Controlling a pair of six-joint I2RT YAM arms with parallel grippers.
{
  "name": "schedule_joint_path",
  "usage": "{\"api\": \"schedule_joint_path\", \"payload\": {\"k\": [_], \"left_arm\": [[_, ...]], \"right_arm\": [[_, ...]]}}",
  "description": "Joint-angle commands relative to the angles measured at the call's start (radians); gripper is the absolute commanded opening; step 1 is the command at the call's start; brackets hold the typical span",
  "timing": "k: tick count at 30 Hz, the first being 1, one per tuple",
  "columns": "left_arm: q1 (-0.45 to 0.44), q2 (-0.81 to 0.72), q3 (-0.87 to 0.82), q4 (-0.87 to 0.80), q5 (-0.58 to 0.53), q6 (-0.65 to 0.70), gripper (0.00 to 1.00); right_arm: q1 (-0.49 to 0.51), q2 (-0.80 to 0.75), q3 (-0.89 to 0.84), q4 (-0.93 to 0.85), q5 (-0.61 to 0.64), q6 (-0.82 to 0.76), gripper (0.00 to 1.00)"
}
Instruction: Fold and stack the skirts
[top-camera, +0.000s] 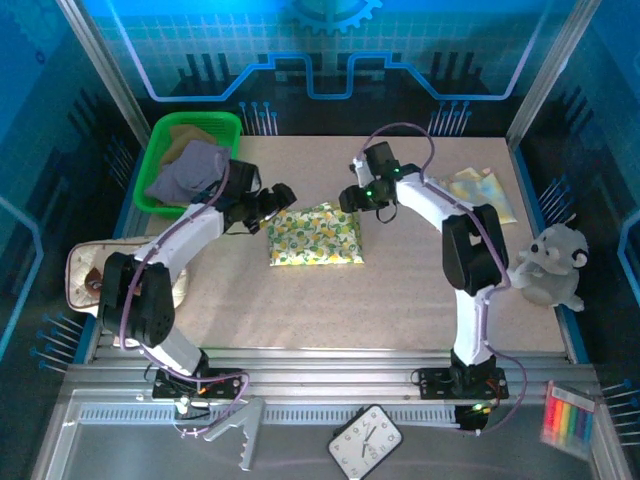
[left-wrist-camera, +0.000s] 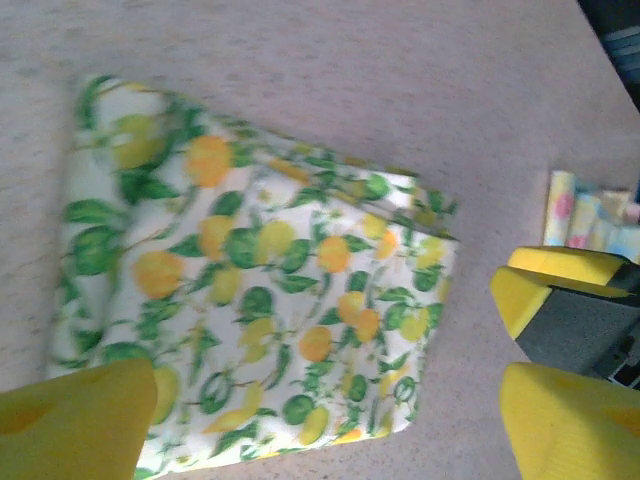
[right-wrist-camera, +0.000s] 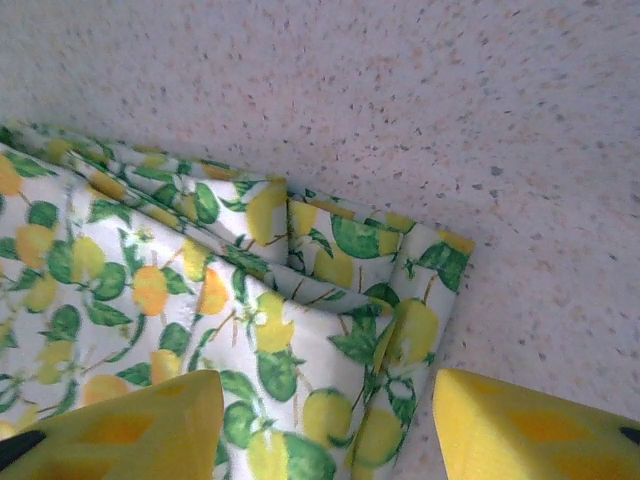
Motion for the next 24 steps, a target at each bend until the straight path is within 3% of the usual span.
{"api": "schedule_joint_path", "payload": {"k": [1, 10, 16, 20, 24], "left_arm": [[0.041, -0.026, -0.072, 0.032, -0.024, -0.072, 0.99], [0.049, -0.009, -0.063, 0.007, -0.030, -0.077, 0.99], [0.050, 0.011, -0.037, 0.004, -0.019, -0.065, 0.99], [0.050, 0.008, -0.027, 0.011, -0.004, -0.035, 0.99], [0.050, 0.004, -0.019, 0.037, 0.028, 0.008, 0.99]], "right_arm": [[0.006, 0.085, 0.077, -0.095, -0.113, -0.126, 0.59], [0.009, 0.150, 0.126, -0.095, -0.179, -0.125, 0.52], [0.011, 0.103, 0.105, -0.054, -0.201, -0.131, 0.14], [0.023, 0.034, 0.092, -0.024, -0.263, -0.187, 0.01], [0.031, 0.025, 0.093, 0.020, -0.318, -0.219, 0.00]]}}
